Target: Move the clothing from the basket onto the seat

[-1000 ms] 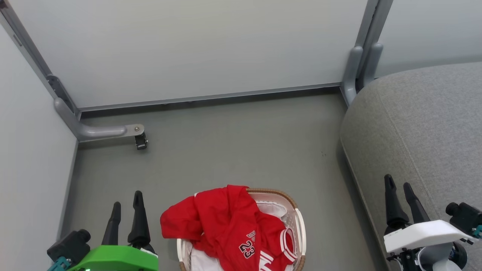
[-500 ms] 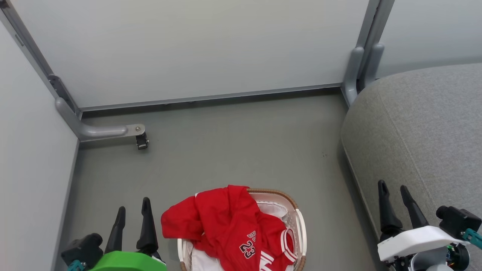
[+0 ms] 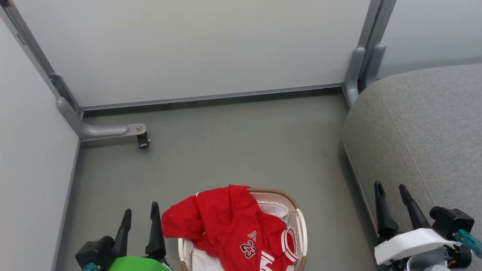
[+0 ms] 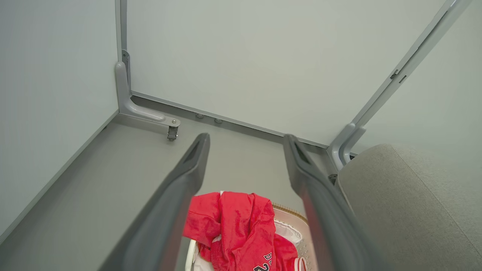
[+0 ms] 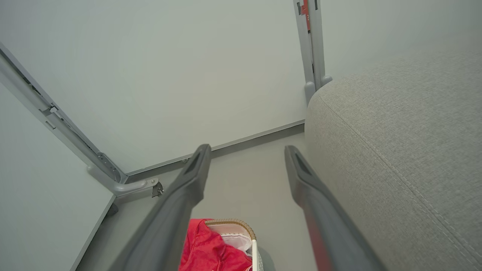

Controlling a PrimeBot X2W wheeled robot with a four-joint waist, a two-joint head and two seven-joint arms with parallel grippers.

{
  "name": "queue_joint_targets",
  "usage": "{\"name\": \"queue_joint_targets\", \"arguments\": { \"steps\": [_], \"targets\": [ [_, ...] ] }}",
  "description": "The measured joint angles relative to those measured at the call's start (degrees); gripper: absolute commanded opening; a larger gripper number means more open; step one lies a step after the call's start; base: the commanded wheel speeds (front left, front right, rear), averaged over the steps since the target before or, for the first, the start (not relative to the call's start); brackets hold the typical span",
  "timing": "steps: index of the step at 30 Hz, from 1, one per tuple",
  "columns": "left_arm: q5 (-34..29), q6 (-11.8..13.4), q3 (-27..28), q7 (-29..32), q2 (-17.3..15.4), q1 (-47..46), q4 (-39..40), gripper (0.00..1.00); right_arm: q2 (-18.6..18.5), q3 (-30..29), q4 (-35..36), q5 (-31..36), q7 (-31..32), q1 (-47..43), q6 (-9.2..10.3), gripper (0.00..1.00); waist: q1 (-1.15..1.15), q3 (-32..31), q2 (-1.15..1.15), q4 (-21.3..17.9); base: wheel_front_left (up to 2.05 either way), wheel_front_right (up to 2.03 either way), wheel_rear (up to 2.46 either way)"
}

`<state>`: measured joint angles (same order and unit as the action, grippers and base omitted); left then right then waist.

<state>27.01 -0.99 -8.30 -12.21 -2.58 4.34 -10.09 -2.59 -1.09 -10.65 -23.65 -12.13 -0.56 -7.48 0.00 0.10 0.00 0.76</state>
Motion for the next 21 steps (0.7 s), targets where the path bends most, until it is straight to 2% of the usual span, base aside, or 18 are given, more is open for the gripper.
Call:
{"name": "queue_joint_targets", "arguments": {
  "steps": [21],
  "targets": [
    [-7.34,1.08,-1.9,-2.15,-0.08,0.66,-1.47,1.0,-0.08,0.45,-0.35,8.69,-2.29,-0.37,-0.01,1.0,0.0,0.02,0.0,0.52,0.0,0.0,0.0]
  ]
}}
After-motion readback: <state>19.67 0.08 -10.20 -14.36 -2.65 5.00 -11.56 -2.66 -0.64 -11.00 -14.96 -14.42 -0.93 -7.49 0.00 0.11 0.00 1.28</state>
